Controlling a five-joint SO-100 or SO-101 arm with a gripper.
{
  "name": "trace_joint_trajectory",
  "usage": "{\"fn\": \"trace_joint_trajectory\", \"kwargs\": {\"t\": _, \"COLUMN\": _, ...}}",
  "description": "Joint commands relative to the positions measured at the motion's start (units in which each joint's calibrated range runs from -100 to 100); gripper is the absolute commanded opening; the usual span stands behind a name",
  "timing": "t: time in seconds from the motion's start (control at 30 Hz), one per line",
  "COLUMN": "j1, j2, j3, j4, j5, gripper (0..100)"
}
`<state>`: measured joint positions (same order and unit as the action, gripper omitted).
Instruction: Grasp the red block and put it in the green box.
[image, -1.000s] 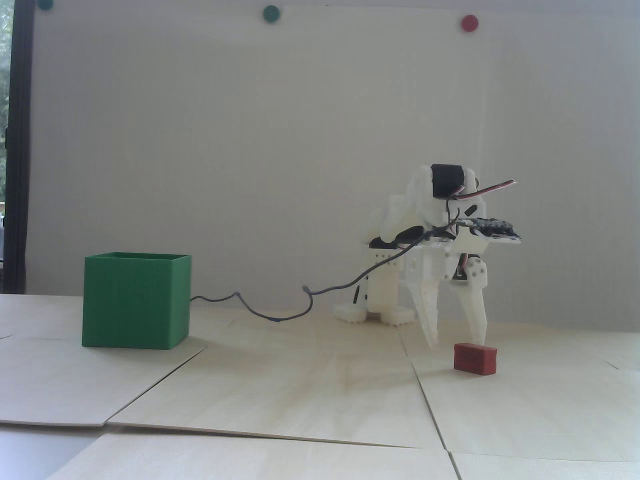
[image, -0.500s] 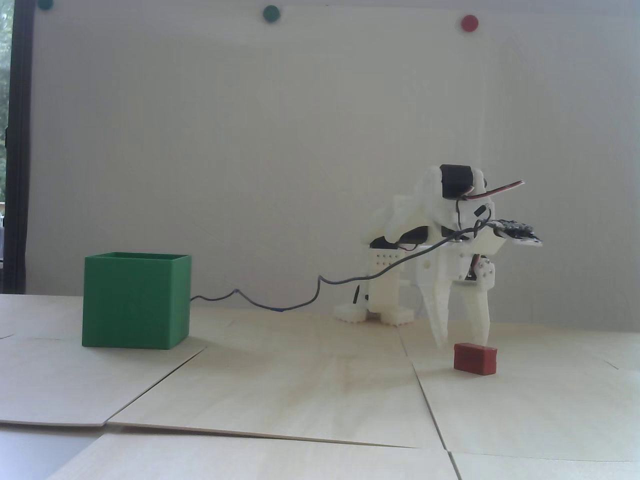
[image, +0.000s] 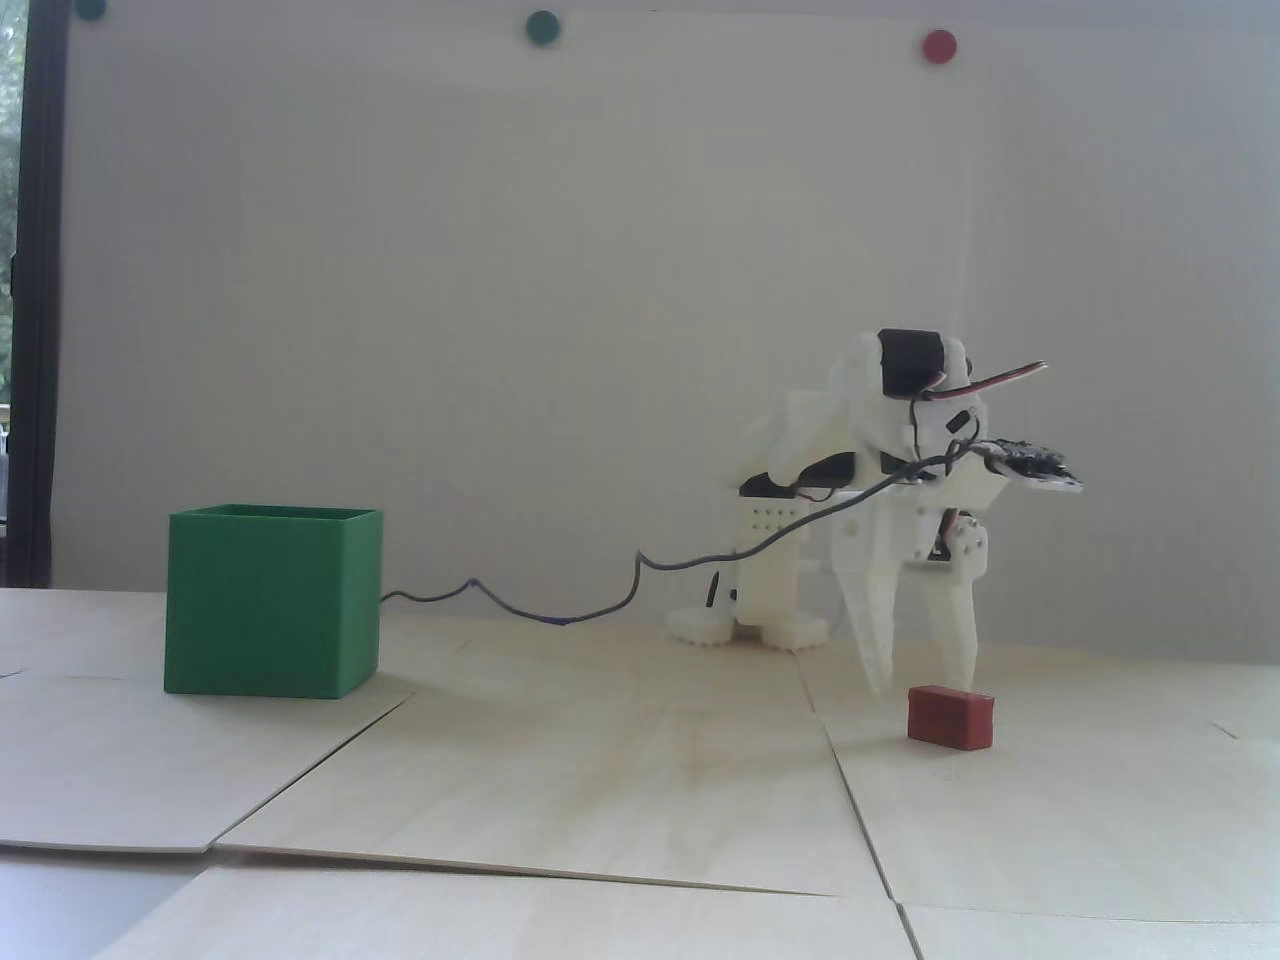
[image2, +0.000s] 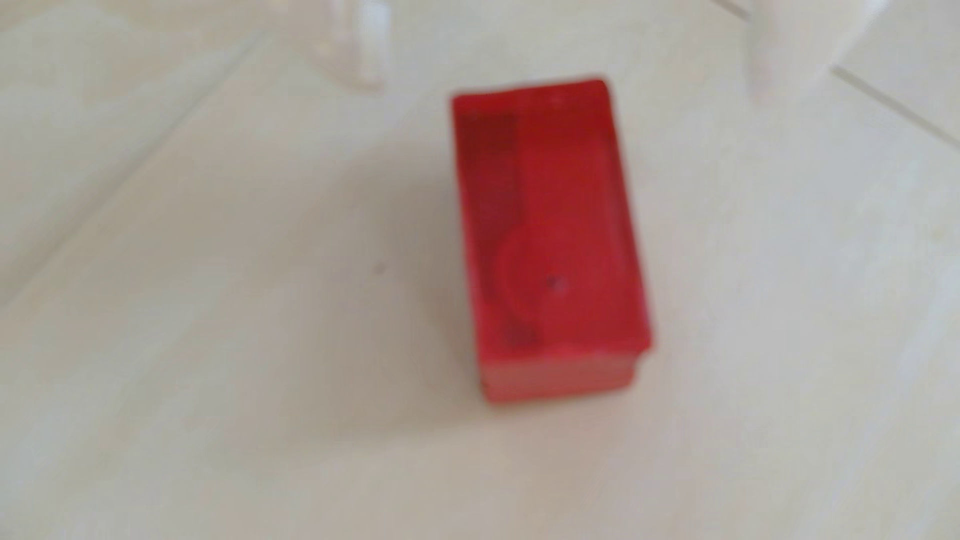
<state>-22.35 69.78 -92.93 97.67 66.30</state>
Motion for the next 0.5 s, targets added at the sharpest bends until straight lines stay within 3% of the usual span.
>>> {"fn": "trace_joint_trajectory", "kwargs": {"t": 0.0, "j1": 1.8, "j2": -2.2, "j3": -3.3, "j4": 1.3, "j5": 0.5, "gripper": 25}}
{"fn": "trace_joint_trajectory", "kwargs": {"t": 0.47, "j1": -0.4, "j2": -2.0, "j3": -3.3, "j4": 1.3, "j5": 0.4, "gripper": 25}}
